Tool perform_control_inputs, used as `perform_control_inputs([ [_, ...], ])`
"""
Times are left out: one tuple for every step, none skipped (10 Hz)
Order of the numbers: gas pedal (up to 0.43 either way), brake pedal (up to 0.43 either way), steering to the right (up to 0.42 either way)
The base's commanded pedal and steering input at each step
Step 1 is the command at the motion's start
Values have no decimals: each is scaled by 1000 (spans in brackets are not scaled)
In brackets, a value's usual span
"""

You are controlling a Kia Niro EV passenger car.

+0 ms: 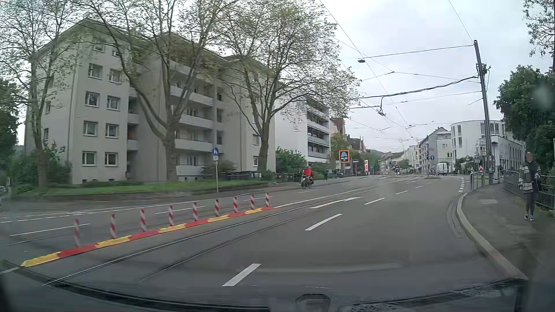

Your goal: Follow the waypoints while adhering to traffic rules and regulations

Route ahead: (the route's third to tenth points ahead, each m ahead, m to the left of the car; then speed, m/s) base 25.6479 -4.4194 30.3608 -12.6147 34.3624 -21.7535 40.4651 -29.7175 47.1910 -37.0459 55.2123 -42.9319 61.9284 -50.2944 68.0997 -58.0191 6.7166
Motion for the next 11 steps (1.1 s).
perform_control_inputs([
  [98, 0, 227],
  [98, 0, 227],
  [110, 0, 227],
  [110, 0, 225],
  [118, 0, 221],
  [130, 0, 210],
  [130, 0, 200],
  [138, 0, 188],
  [150, 0, 179],
  [150, 0, 164],
  [157, 0, 151],
])
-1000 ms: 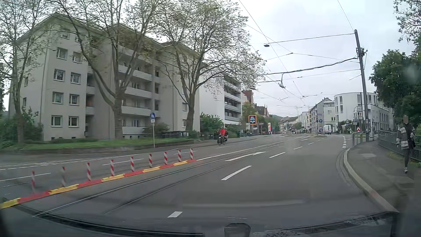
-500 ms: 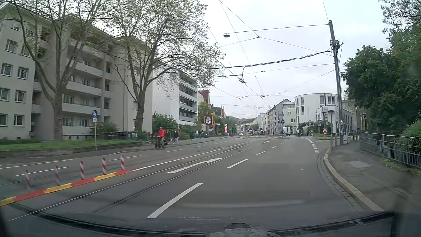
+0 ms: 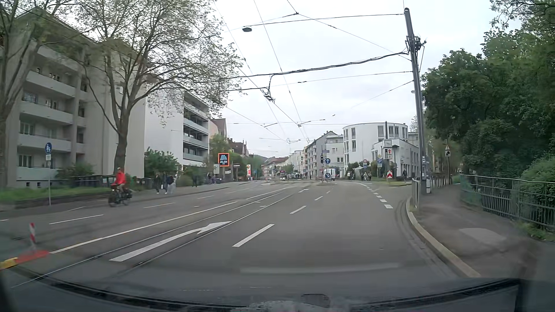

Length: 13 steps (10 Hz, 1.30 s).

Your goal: Follow the waypoints while adhering to traffic rules and regulations

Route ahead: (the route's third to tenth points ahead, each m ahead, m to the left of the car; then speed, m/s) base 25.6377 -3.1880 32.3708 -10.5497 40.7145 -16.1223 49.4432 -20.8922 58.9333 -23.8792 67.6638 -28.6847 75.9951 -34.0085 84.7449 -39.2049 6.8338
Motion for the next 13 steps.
perform_control_inputs([
  [157, 0, 144],
  [157, 0, 138],
  [169, 0, 134],
  [169, 0, 129],
  [169, 0, 119],
  [169, 0, 110],
  [169, 0, 105],
  [169, 0, 98],
  [169, 0, 95],
  [169, 0, 95],
  [169, 0, 94],
  [169, 0, 94],
  [169, 0, 94],
])
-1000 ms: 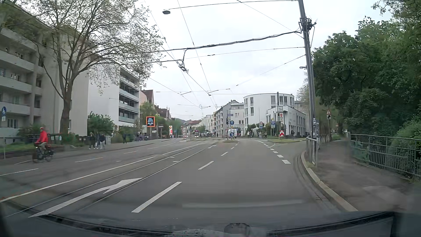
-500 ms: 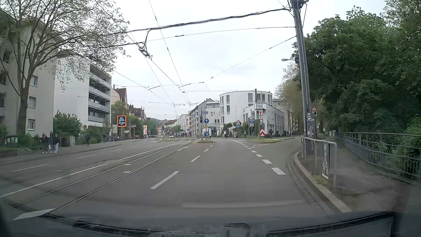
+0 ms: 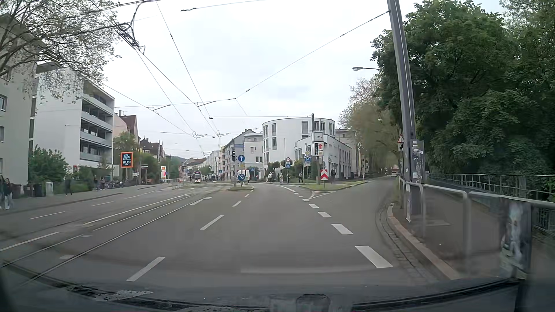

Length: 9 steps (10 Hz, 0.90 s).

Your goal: Follow the waypoints while adhering to traffic rules and regulations

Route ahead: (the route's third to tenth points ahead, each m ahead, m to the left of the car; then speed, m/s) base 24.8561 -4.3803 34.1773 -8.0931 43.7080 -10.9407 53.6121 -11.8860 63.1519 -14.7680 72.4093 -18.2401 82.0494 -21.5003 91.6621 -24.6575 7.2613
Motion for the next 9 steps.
perform_control_inputs([
  [169, 0, 94],
  [169, 0, 93],
  [157, 0, 92],
  [157, 0, 88],
  [157, 0, 86],
  [157, 0, 84],
  [157, 0, 83],
  [157, 0, 81],
  [157, 0, 79],
])
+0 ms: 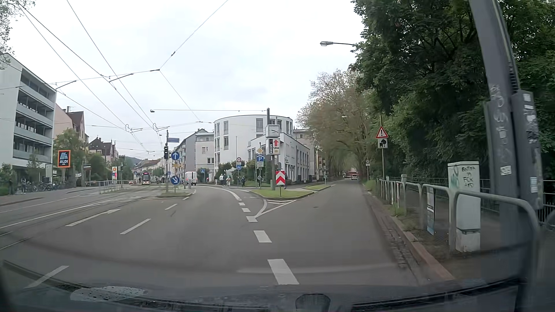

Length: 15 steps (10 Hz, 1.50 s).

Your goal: Follow the waypoints while adhering to traffic rules and regulations

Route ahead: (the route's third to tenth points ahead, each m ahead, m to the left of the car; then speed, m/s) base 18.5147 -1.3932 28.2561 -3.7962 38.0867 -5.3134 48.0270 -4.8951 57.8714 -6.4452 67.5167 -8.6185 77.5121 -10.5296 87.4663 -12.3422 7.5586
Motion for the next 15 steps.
perform_control_inputs([
  [169, 0, 75],
  [169, 0, 74],
  [169, 0, 71],
  [177, 0, 66],
  [209, 0, 64],
  [209, 0, 64],
  [209, 0, 61],
  [228, 0, 56],
  [248, 0, 53],
  [260, 0, 52],
  [260, 0, 51],
  [260, 0, 44],
  [268, 0, 39],
  [268, 0, 34],
  [268, 0, 31],
])
